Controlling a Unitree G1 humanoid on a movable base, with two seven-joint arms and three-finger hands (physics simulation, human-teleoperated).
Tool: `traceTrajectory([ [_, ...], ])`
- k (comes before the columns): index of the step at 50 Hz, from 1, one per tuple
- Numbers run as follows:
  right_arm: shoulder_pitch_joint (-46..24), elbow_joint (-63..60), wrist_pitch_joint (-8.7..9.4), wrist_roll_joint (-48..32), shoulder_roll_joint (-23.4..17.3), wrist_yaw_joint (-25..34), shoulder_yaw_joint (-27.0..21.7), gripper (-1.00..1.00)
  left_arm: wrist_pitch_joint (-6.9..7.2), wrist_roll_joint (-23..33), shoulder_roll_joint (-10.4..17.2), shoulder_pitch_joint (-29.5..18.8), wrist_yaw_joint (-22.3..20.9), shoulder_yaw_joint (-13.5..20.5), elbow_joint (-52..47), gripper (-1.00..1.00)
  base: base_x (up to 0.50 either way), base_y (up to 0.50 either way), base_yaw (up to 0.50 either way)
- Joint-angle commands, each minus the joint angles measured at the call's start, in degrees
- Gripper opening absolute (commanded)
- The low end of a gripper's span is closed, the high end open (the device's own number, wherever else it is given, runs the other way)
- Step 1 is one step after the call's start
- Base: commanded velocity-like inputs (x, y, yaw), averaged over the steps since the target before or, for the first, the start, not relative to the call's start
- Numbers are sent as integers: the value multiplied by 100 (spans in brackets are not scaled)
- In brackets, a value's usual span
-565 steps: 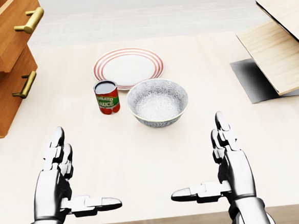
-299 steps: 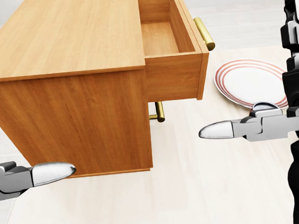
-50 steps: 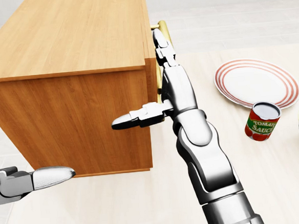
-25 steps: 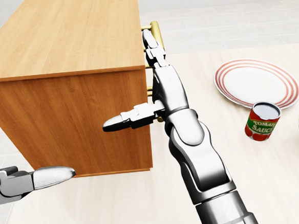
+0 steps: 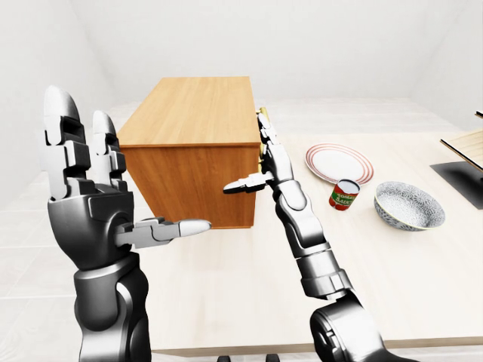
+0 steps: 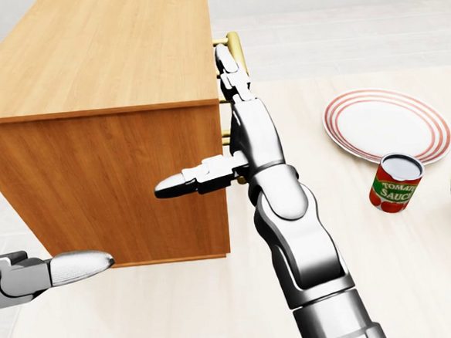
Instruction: Close the top drawer of the cabinet.
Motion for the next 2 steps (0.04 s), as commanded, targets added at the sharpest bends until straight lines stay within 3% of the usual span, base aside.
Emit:
traceTrajectory([
  [1,-875,1930,0,61,234,686,396,100,0,2,3,-26,2,-15,24,100,0,0,0],
  [2,-877,1923,0,63,239,694,392,100,0,2,3,-24,4,-17,16,100,1,0,1],
])
